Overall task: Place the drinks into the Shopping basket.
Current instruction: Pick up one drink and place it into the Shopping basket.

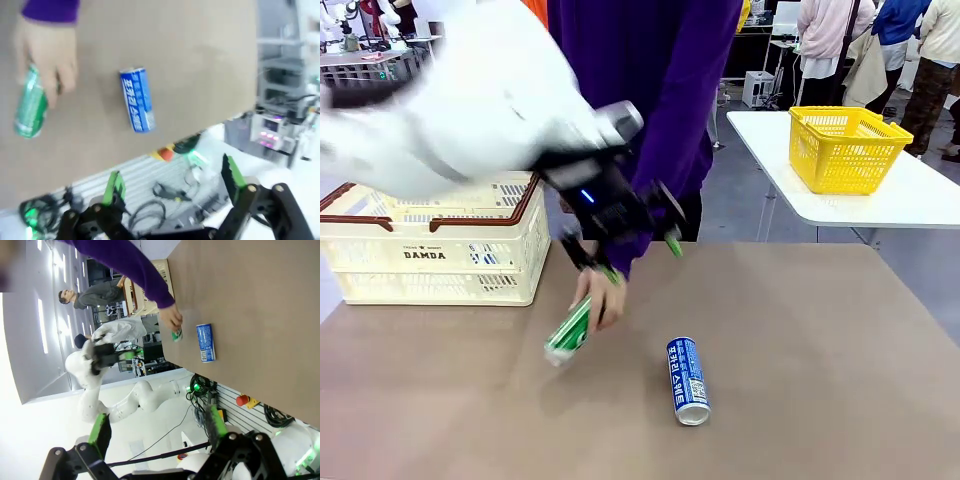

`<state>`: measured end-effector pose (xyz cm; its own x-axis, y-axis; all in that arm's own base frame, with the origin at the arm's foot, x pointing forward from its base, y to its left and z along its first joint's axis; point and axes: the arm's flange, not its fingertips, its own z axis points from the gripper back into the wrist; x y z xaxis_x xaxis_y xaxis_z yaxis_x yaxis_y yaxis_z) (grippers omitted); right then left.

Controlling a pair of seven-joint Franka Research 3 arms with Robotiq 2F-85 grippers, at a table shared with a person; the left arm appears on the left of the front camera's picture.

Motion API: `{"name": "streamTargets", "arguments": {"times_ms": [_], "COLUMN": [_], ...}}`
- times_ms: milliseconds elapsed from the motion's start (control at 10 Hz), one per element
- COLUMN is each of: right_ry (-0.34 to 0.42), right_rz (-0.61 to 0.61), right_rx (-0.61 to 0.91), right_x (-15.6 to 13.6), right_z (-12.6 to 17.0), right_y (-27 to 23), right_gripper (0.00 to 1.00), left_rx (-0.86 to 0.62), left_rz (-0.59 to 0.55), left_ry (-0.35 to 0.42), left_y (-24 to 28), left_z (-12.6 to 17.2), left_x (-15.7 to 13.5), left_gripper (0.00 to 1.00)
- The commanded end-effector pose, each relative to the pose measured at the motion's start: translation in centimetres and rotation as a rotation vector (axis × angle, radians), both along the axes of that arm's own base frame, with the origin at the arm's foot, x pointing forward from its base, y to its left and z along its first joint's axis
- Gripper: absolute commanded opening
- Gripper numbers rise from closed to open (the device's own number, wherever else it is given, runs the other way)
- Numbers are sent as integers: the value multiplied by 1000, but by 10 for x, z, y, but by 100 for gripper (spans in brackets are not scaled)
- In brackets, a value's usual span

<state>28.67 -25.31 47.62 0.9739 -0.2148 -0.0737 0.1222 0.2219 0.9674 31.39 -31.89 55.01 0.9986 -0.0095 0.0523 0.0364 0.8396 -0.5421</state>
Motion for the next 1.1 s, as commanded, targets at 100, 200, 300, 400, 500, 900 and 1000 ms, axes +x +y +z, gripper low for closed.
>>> {"name": "streamTargets", "arguments": {"times_ms": [100,200,300,400,500,900,1000], "right_ry": [19,19,19,19,19,19,19], "right_rz": [6,6,6,6,6,6,6], "right_rx": [-8,-8,-8,-8,-8,-8,-8], "right_x": [-2,-2,-2,-2,-2,-2,-2], "right_z": [4,4,4,4,4,4,4], "right_y": [0,0,0,0,0,0,0], "right_gripper": [100,100,100,100,100,100,100], "left_rx": [58,52,39,51,59,-11,16], "left_rz": [240,334,442,491,536,572,573], "left_ry": [-99,-131,-142,-182,-220,-263,-253], "left_y": [216,248,278,302,323,354,354], "left_z": [164,178,186,185,180,151,145], "left_x": [-112,-136,-154,-170,-184,-197,-196], "left_gripper": [100,100,100,100,100,100,100]}}
